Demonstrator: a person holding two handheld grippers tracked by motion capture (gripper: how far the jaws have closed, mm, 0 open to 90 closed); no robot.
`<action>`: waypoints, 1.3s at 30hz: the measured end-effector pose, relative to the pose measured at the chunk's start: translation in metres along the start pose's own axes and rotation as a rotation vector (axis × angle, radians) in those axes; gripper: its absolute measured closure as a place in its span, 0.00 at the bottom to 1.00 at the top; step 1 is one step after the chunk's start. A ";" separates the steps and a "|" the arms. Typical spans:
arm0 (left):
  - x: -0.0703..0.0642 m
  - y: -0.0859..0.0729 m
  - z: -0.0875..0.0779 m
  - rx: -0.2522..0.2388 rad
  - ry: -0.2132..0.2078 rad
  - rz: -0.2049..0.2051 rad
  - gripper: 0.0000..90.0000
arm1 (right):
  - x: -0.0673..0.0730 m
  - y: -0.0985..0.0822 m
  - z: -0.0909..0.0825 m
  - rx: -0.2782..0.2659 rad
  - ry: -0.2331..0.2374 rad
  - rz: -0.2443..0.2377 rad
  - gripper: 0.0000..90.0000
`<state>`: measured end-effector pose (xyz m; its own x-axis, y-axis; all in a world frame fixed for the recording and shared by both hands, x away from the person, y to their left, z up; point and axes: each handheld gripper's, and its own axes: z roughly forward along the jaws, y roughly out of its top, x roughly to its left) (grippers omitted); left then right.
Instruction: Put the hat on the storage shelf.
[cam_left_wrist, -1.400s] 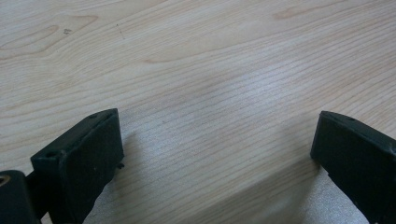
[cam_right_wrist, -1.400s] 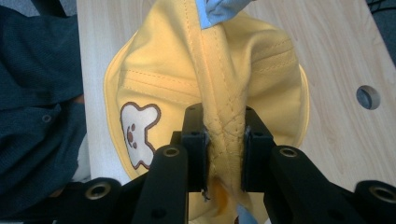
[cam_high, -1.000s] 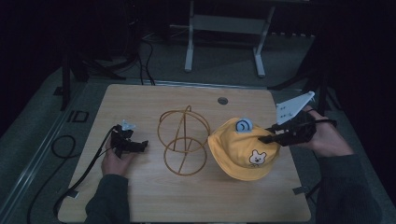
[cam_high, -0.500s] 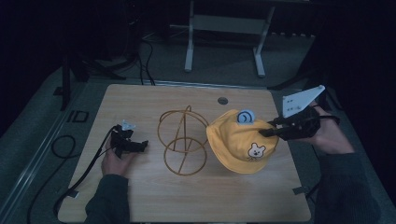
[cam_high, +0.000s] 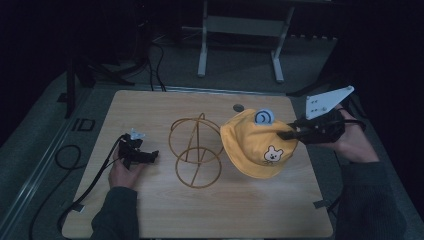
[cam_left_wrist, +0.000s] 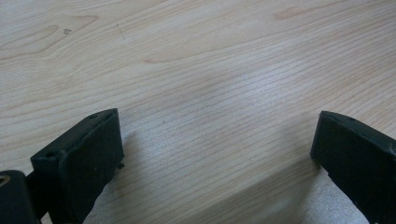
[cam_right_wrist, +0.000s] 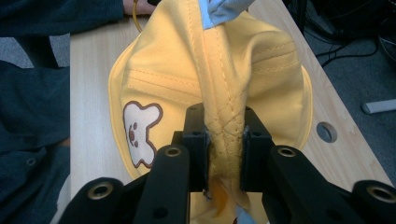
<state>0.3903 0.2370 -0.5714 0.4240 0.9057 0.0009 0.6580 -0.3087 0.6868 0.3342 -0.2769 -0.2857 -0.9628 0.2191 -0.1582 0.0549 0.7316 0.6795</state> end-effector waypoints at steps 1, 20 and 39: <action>0.000 0.000 0.000 0.000 0.000 0.000 0.02 | 0.000 0.001 0.000 0.000 0.001 -0.001 0.86; 0.000 0.000 0.000 0.000 0.000 0.000 0.02 | -0.008 0.034 0.005 -0.017 -0.011 -0.039 0.86; 0.000 0.000 0.000 0.000 -0.001 0.001 0.02 | -0.018 0.062 0.031 0.048 0.009 -0.068 0.86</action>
<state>0.3904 0.2371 -0.5713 0.4252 0.9051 0.0005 0.6577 -0.3094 0.6869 0.3632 -0.2149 -0.2628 -0.9671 0.1619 -0.1960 0.0015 0.7747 0.6324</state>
